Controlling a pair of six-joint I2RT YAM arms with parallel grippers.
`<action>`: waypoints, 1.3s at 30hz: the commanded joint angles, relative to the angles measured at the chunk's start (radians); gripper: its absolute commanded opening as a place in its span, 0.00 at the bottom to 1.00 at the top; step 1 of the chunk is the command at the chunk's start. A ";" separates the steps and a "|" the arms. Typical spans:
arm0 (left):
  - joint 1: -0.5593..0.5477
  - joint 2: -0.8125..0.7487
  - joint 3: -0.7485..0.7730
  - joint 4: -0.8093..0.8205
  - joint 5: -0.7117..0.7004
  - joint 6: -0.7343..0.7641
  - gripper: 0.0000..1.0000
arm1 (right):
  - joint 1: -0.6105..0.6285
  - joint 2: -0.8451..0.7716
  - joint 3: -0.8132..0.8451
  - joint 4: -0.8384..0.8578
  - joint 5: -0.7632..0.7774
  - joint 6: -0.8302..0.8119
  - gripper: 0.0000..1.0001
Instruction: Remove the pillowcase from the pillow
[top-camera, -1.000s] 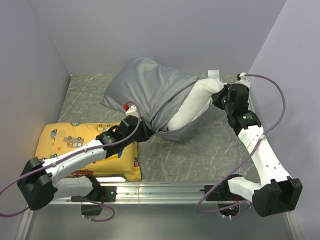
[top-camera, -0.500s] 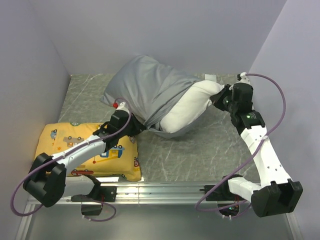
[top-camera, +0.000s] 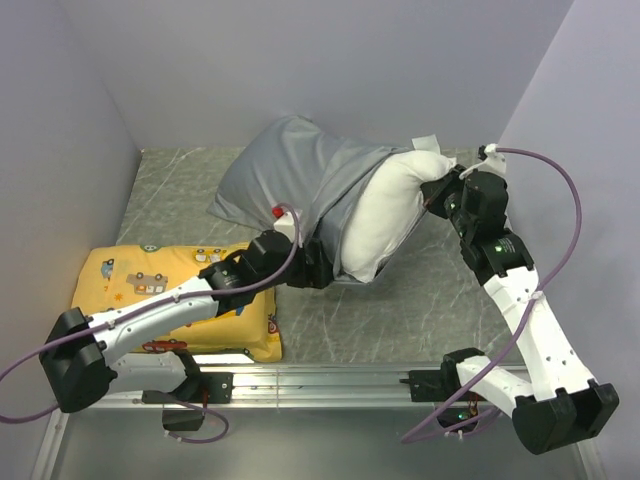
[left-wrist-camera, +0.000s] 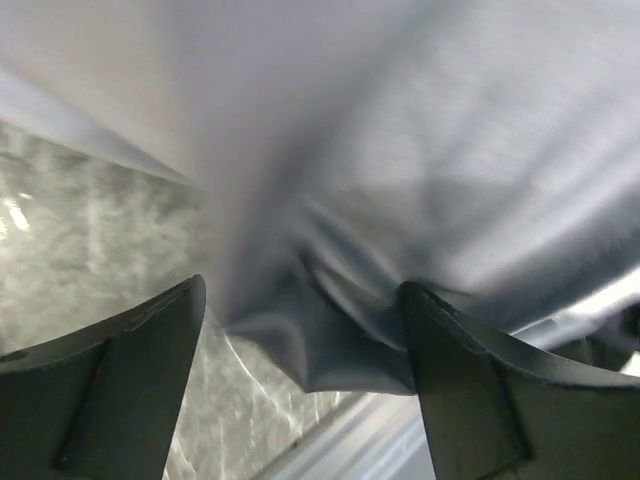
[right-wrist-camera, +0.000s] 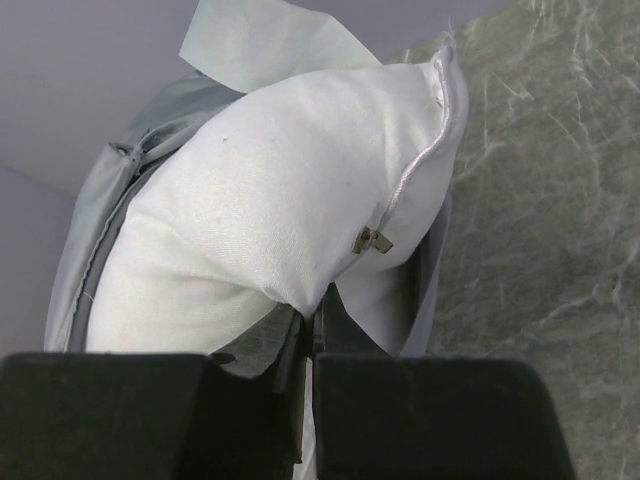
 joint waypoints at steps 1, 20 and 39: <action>-0.067 -0.024 0.067 -0.034 0.003 0.057 0.86 | 0.045 -0.010 0.058 0.114 0.049 -0.005 0.00; 0.100 0.151 -0.117 -0.006 -0.201 -0.155 0.03 | -0.104 -0.002 0.116 0.111 -0.172 0.086 0.00; 0.386 0.194 -0.071 0.142 -0.117 -0.176 0.00 | -0.412 0.016 -0.074 0.129 -0.312 0.112 0.00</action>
